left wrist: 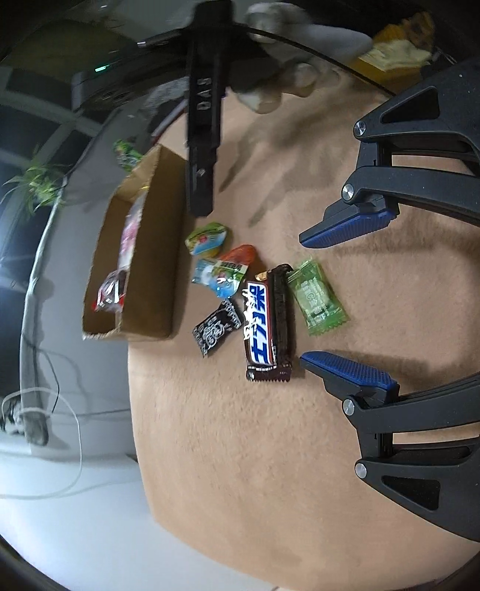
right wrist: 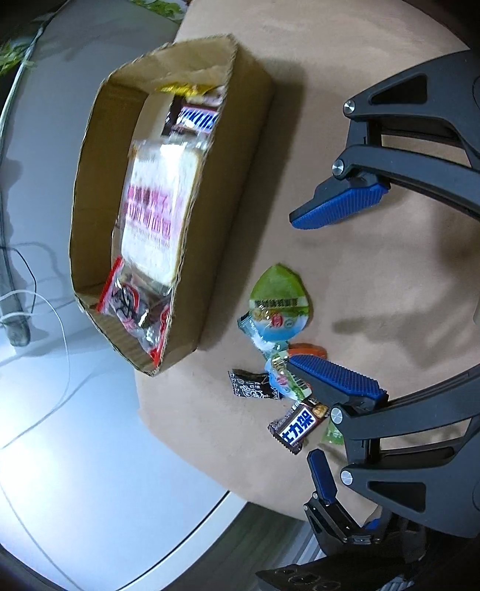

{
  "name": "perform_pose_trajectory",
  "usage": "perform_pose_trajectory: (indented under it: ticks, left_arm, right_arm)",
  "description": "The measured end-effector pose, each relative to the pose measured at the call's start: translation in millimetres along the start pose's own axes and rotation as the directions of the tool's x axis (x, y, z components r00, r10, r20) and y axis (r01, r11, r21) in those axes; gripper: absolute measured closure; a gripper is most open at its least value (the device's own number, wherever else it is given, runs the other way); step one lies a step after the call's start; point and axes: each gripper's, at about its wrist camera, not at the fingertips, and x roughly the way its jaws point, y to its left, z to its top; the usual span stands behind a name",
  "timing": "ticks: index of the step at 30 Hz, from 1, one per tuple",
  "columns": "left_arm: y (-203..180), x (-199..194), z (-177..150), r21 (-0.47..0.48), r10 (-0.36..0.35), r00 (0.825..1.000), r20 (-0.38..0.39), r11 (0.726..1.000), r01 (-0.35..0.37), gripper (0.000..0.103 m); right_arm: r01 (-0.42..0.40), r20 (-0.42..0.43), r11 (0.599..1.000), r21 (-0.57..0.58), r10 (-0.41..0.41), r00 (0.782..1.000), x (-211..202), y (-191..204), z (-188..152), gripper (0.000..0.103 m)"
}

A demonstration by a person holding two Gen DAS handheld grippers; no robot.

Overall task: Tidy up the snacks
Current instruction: 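Withdraw both grippers from the box toward the loose candies, then grasp the green candy packet with the left gripper while the right gripper grasps a small yellow candy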

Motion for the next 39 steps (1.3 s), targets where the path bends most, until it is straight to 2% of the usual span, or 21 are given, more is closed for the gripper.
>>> perform_pose_trajectory:
  ticks: [12, 15, 18, 19, 21, 22, 29, 30, 31, 39]
  left_arm:
    - [-16, 19, -1, 0.120, 0.041, 0.999, -0.020, 0.992, -0.038, 0.047]
    - [-16, 20, -1, 0.133, 0.049, 0.999, -0.012, 0.990, -0.047, 0.056]
    - [-16, 19, -1, 0.139, 0.051, 0.999, -0.004, 0.989, -0.050, 0.061]
    - [-16, 19, -2, 0.146, 0.052, 0.999, -0.004, 0.988, -0.050, 0.063]
    - [-18, 18, -2, 0.154, 0.053, 0.999, -0.001, 0.987, -0.052, 0.065]
    - [-18, 17, -2, 0.157, 0.053, 0.999, 0.001, 0.986, -0.052, 0.070]
    - [-24, 16, -5, 0.187, 0.063, 0.998, 0.008, 0.980, -0.063, 0.071]
    - [-24, 16, -5, 0.186, 0.061, 0.998, 0.008, 0.981, -0.062, 0.071]
    - [-24, 15, -5, 0.184, 0.058, 0.998, 0.007, 0.981, -0.058, 0.071]
    - [-21, 13, -7, 0.154, 0.049, 0.999, 0.012, 0.987, -0.051, 0.071]
  right_arm:
    - [0.076, -0.053, 0.994, -0.078, -0.080, 0.995, 33, 13, 13, 0.030]
    - [0.077, -0.070, 0.994, -0.073, -0.082, 0.994, 40, 13, 14, 0.040]
    - [0.086, -0.066, 0.993, -0.081, -0.092, 0.994, 41, 13, 15, 0.046]
    - [0.088, -0.066, 0.993, -0.085, -0.094, 0.993, 41, 13, 15, 0.054]
    - [0.092, -0.066, 0.991, -0.093, -0.098, 0.993, 41, 15, 15, 0.056]
    - [0.092, -0.067, 0.991, -0.096, -0.098, 0.993, 41, 15, 15, 0.057]
    - [0.093, -0.056, 0.990, -0.102, -0.099, 0.993, 33, 17, 9, 0.061]
    - [0.087, -0.053, 0.991, -0.099, -0.093, 0.994, 32, 18, 6, 0.069]
    - [0.071, -0.049, 0.993, -0.094, -0.076, 0.996, 28, 17, 5, 0.072]
    - [0.073, -0.050, 0.991, -0.113, -0.079, 0.996, 20, 20, -7, 0.075]
